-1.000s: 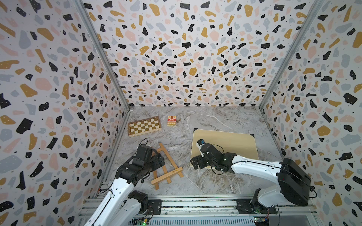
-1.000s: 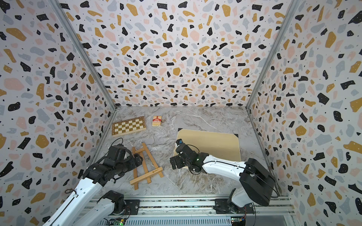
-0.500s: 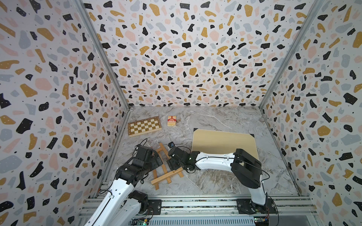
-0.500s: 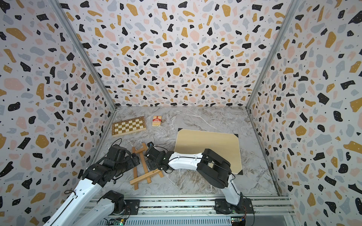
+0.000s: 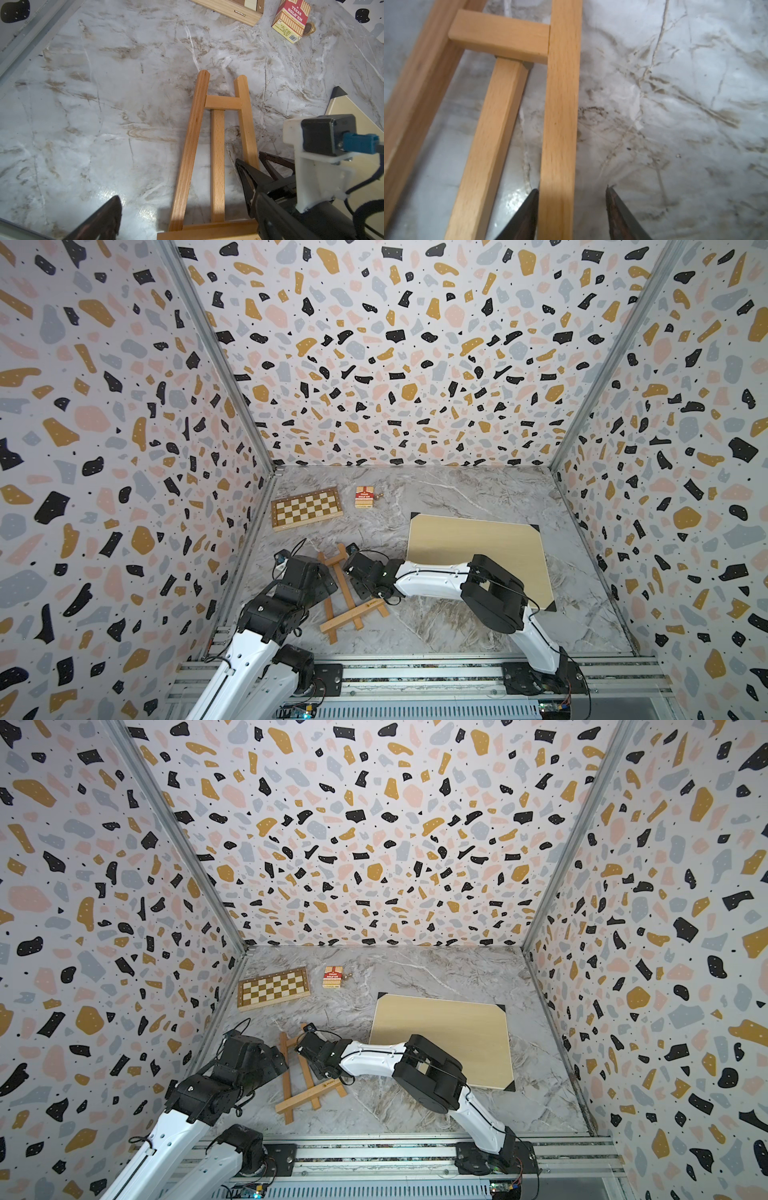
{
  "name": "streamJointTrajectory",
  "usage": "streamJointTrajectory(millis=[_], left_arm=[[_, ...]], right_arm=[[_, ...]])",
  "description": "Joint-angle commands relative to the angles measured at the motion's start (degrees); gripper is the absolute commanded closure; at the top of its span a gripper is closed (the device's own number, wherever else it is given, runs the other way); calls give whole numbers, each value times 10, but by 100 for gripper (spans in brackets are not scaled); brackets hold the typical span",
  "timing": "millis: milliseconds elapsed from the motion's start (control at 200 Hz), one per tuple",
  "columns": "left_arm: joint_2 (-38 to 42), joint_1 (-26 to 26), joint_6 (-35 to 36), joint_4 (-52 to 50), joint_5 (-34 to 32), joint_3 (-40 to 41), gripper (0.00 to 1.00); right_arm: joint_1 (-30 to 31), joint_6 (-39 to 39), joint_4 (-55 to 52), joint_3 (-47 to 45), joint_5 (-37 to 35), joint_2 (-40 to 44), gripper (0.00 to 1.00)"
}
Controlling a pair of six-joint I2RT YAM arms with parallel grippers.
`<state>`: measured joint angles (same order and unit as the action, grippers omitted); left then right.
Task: Assemble the easel
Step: Pick up the easel at the center of the board.
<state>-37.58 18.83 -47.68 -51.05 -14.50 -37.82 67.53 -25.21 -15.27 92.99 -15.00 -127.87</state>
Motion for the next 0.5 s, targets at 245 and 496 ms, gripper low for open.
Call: streamJointTrajectory(millis=[245, 496], left_arm=[[7, 2, 5, -3, -25, -11, 1], [15, 2, 29, -11, -29, -45, 1]], right_arm=[[1, 24, -39, 26, -19, -2, 79], [-20, 27, -2, -20, -5, 75, 100]])
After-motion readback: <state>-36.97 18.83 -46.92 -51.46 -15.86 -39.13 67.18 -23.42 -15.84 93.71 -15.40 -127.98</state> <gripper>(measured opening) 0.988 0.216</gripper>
